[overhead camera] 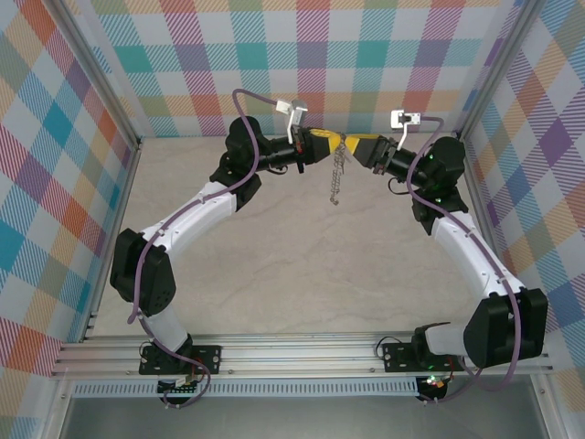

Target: Put the keys on the keyring

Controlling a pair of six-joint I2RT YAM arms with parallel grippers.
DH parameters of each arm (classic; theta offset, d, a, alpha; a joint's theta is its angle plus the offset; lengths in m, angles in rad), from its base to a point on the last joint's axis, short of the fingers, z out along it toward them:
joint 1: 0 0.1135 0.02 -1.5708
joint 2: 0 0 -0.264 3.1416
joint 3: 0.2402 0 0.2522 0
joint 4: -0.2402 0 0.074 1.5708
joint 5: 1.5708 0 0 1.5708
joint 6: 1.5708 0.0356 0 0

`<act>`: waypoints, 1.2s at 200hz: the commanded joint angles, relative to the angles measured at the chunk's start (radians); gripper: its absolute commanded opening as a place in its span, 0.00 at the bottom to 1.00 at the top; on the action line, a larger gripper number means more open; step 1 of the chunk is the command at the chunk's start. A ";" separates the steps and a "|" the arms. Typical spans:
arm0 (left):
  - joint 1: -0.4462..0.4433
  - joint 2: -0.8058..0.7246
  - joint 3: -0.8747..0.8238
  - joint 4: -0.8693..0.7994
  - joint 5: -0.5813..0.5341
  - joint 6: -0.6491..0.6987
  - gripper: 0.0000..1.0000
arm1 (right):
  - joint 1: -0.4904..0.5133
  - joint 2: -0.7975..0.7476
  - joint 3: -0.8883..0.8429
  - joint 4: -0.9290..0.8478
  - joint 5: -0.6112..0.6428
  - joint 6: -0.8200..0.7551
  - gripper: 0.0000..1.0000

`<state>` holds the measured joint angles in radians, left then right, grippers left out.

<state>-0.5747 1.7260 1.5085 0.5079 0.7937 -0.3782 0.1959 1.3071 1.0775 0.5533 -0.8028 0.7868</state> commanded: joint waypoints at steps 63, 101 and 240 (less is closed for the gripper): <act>-0.007 0.001 0.021 0.064 0.005 -0.013 0.00 | -0.003 0.030 0.018 0.067 -0.042 0.024 0.30; -0.007 0.003 0.024 0.061 0.007 -0.013 0.00 | 0.000 0.044 0.018 0.117 -0.066 0.051 0.21; -0.007 0.030 0.035 0.075 0.008 -0.031 0.00 | 0.013 0.091 0.049 0.152 -0.150 0.078 0.12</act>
<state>-0.5743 1.7458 1.5085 0.5266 0.7937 -0.4007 0.1951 1.3884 1.0847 0.6579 -0.8936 0.8574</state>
